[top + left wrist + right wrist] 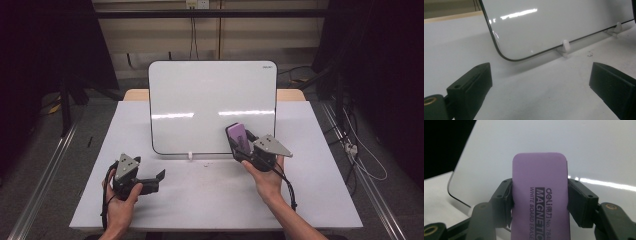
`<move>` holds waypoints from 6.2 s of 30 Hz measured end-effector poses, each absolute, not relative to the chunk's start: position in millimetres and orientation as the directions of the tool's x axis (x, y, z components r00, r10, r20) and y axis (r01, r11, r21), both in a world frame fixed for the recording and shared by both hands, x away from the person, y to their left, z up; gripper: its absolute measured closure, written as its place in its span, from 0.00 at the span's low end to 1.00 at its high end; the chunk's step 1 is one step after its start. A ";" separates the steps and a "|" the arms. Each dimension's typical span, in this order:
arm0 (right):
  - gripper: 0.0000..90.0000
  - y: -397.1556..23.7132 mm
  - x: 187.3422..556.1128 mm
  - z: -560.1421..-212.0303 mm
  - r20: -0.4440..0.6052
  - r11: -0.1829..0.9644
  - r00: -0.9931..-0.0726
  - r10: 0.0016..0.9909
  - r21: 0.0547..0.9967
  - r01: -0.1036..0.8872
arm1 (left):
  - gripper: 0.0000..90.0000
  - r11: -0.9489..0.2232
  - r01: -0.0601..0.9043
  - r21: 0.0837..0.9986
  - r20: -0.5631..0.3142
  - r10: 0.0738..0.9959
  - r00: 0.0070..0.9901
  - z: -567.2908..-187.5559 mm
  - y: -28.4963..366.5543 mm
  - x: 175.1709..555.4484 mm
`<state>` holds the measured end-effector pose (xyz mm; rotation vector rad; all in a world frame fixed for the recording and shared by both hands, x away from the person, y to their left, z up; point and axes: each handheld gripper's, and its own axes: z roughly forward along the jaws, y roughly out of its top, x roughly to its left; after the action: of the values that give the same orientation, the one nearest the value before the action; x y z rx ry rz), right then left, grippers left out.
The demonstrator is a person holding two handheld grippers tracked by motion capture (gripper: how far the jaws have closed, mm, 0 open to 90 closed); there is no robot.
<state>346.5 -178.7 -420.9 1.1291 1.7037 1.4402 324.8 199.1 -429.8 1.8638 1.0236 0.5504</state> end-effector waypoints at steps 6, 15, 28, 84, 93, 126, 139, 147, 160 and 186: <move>0.46 -178.8 347.0 -417.3 0.136 -0.045 -0.439 0.888 0.976 0.212 | 0.05 -0.196 0.416 0.888 -0.073 0.833 0.549 -431.4 199.1 326.3; 0.46 -170.6 350.3 -414.8 0.236 -0.132 -0.451 0.861 0.960 0.249 | 0.06 -0.157 0.390 0.908 -0.092 0.831 0.549 -427.6 187.4 327.7; 0.46 -141.0 353.5 -404.6 0.258 -0.162 -0.511 0.820 0.961 0.226 | 0.07 -0.104 0.354 0.930 -0.161 0.749 0.642 -420.5 134.4 339.6; 0.14 -144.1 346.7 -411.6 0.229 -0.101 -0.551 0.802 0.962 0.253 | 0.72 -0.040 0.369 0.929 -0.246 0.678 0.692 -425.8 96.7 353.7; 0.07 -174.7 338.3 -419.8 0.126 0.015 -0.510 0.851 0.965 0.263 | 0.72 -0.192 0.367 0.910 -0.117 0.732 0.672 -414.2 106.0 351.7; 0.04 -266.1 286.8 -442.6 0.013 0.123 -0.364 0.931 0.929 0.350 | 0.72 -0.394 0.305 0.867 0.168 0.808 0.565 -388.9 157.5 354.5; 0.04 -274.8 282.1 -449.1 0.010 0.131 -0.370 0.929 0.926 0.353 | 0.72 -0.464 0.315 0.828 0.242 0.802 0.546 -394.7 152.3 362.6; 0.04 -274.2 282.8 -450.8 0.018 0.127 -0.373 0.928 0.924 0.361 | 0.72 -0.487 0.351 0.800 0.277 0.818 0.504 -398.8 155.8 366.9; 0.04 -274.9 283.8 -451.1 0.021 0.124 -0.373 0.928 0.924 0.361 | 0.71 -0.495 0.361 0.790 0.292 0.822 0.489 -407.2 155.3 374.0; 0.04 -277.6 286.8 -451.2 0.019 0.119 -0.360 0.933 0.926 0.358 | 0.21 -0.366 0.347 0.864 0.109 0.808 0.579 -403.9 160.6 376.5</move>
<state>286.8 -277.6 -451.2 1.2517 1.7995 1.2284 376.5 160.6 -403.9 1.9521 0.9252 0.6785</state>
